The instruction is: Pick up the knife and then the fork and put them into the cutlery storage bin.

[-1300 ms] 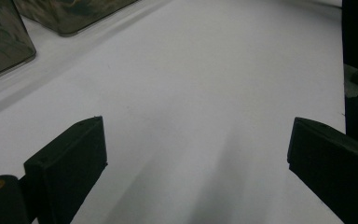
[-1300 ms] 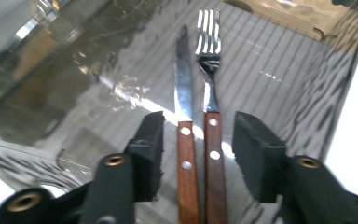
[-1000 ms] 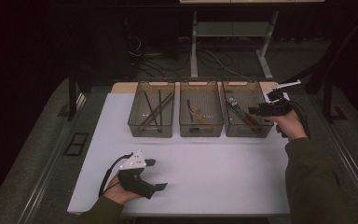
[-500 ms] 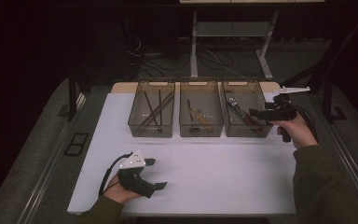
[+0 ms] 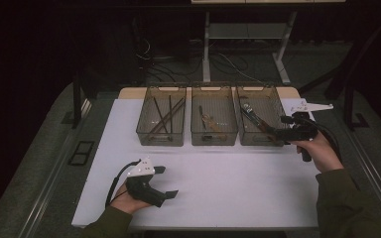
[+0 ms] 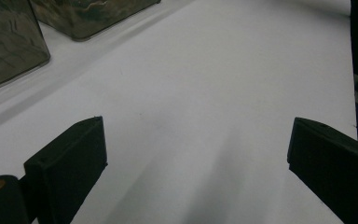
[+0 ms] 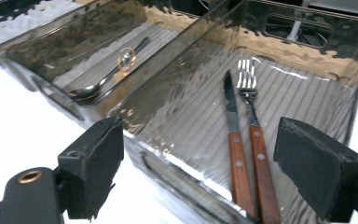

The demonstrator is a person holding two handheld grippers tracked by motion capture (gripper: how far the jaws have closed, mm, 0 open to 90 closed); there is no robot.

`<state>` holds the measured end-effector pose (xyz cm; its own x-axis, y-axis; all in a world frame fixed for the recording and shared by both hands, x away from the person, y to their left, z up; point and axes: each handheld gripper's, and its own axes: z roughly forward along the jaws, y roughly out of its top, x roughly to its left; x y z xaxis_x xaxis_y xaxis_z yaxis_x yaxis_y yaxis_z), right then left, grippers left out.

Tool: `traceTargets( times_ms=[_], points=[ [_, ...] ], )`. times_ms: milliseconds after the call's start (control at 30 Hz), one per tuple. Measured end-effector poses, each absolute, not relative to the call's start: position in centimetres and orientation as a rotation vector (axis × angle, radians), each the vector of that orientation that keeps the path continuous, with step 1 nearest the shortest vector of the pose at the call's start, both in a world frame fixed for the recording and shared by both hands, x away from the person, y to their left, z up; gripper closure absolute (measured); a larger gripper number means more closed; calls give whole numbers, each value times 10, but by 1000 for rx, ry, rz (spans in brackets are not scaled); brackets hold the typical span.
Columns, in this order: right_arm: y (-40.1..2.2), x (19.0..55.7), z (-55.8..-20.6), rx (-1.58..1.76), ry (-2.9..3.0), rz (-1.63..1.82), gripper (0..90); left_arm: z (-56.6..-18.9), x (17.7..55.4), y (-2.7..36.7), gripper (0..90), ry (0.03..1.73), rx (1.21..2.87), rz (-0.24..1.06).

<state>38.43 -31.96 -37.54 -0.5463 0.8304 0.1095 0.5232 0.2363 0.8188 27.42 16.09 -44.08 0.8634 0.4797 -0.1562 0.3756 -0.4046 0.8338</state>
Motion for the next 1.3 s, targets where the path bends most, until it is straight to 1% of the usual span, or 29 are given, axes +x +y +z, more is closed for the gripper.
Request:
traceTargets(
  times_ms=[400,433,600,1300],
  points=[
    [-302,350,-381,1098,2215,1278,159,-440,274,161,40,614,2046,134],
    [-301,347,-382,1089,2224,1285,139,-440,273,161,40,614,2045,133],
    [-294,334,-390,1045,2242,1297,139,-439,272,161,40,609,2049,132],
    [-289,287,-425,1039,2272,1338,139,-439,270,161,40,604,2046,134]
  ],
)
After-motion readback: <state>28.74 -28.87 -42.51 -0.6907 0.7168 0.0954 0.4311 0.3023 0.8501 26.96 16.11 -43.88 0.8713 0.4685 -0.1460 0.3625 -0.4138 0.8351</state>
